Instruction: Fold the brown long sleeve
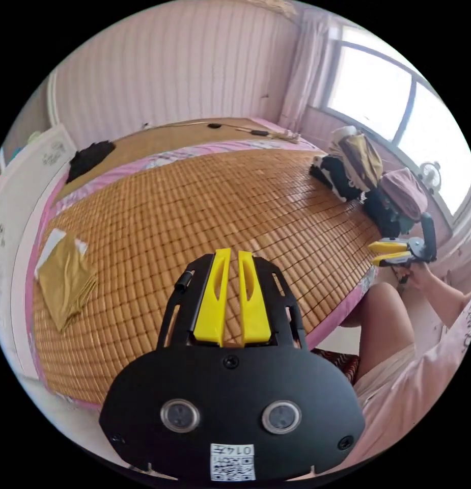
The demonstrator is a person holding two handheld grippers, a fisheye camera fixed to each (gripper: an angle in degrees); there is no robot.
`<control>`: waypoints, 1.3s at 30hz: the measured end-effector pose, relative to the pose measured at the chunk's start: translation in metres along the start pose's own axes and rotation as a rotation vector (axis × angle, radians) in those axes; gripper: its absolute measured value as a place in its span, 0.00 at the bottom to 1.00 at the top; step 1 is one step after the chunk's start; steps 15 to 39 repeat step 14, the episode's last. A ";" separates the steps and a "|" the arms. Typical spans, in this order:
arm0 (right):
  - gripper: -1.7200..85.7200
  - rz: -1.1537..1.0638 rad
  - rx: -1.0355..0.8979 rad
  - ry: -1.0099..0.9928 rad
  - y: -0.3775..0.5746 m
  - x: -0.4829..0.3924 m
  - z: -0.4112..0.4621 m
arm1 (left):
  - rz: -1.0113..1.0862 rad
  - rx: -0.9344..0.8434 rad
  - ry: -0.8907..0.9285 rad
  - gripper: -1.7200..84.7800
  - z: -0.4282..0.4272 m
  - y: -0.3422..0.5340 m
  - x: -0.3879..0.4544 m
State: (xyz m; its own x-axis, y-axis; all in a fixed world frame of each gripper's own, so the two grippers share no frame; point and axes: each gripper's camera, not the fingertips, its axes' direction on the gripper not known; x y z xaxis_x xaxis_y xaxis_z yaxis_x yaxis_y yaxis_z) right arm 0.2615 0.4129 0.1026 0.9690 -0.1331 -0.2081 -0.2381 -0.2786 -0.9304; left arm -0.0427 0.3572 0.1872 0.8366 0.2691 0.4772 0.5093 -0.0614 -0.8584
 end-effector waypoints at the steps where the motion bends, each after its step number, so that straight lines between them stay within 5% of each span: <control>1: 0.19 -0.043 -0.001 -0.022 -0.020 -0.007 0.008 | -0.098 -0.006 -0.039 0.06 -0.012 0.019 -0.042; 8: 0.18 -0.447 -0.015 -0.031 -0.272 -0.084 0.098 | -0.468 0.067 -0.138 0.08 -0.056 0.064 -0.231; 14: 0.17 -0.520 0.013 -0.031 -0.447 -0.148 0.181 | -0.570 0.126 -0.197 0.08 -0.063 0.037 -0.336; 39: 0.17 -0.520 0.013 -0.031 -0.447 -0.148 0.181 | -0.570 0.126 -0.197 0.08 -0.063 0.037 -0.336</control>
